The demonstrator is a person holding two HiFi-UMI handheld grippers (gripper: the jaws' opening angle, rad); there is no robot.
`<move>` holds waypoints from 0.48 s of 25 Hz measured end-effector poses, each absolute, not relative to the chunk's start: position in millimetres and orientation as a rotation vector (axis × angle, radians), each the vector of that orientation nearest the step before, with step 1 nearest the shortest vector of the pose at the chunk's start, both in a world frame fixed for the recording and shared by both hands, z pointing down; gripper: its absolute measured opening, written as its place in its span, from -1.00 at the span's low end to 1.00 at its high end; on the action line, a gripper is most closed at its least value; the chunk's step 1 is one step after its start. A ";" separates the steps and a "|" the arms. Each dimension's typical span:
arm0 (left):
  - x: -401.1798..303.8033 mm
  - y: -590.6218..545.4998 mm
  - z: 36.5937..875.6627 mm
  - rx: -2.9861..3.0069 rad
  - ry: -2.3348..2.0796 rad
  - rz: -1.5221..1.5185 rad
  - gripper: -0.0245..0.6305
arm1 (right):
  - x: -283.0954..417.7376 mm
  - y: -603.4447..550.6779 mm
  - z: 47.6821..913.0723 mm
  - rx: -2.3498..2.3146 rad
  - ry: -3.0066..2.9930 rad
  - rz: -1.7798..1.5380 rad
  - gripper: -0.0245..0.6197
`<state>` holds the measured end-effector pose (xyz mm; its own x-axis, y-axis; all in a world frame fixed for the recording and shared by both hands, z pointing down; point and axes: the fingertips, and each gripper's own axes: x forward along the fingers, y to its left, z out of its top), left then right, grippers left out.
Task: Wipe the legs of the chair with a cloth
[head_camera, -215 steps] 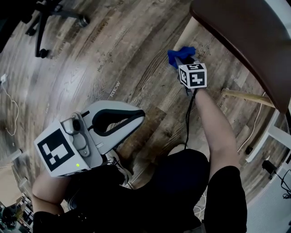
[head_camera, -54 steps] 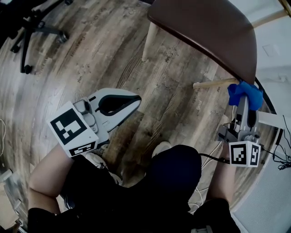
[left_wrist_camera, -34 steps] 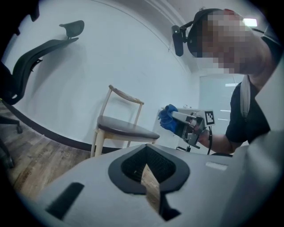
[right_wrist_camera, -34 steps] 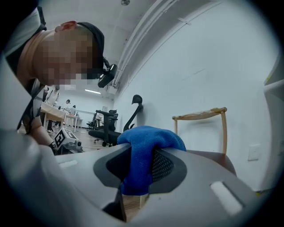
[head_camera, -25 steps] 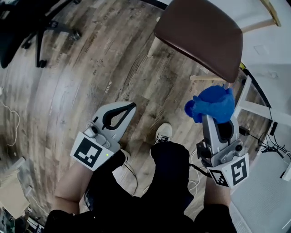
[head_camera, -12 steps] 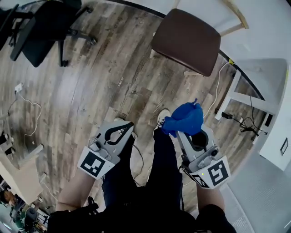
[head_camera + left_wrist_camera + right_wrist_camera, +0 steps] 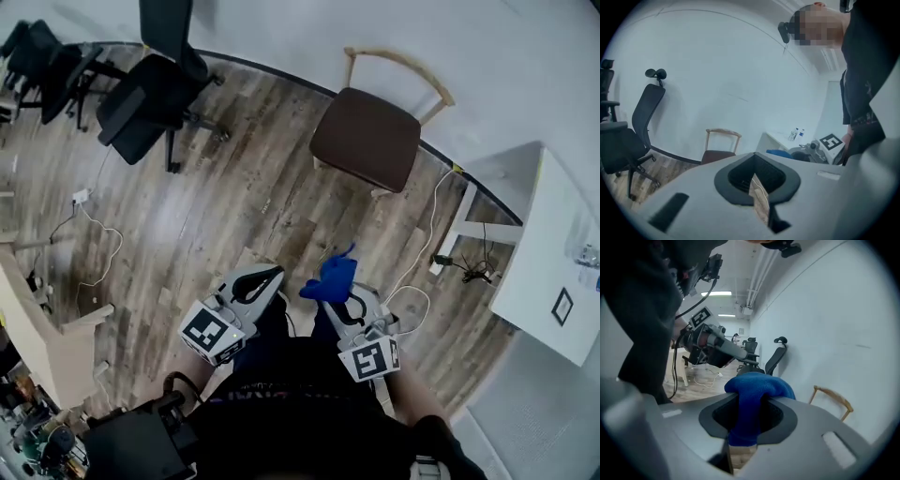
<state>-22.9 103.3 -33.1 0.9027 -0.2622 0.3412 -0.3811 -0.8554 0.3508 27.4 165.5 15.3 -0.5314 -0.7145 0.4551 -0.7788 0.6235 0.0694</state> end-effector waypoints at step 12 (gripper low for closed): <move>19.7 150.5 -64.8 2.660 -0.532 0.420 -0.90 | 110.3 192.7 -39.1 1.195 -2.682 0.495 -0.61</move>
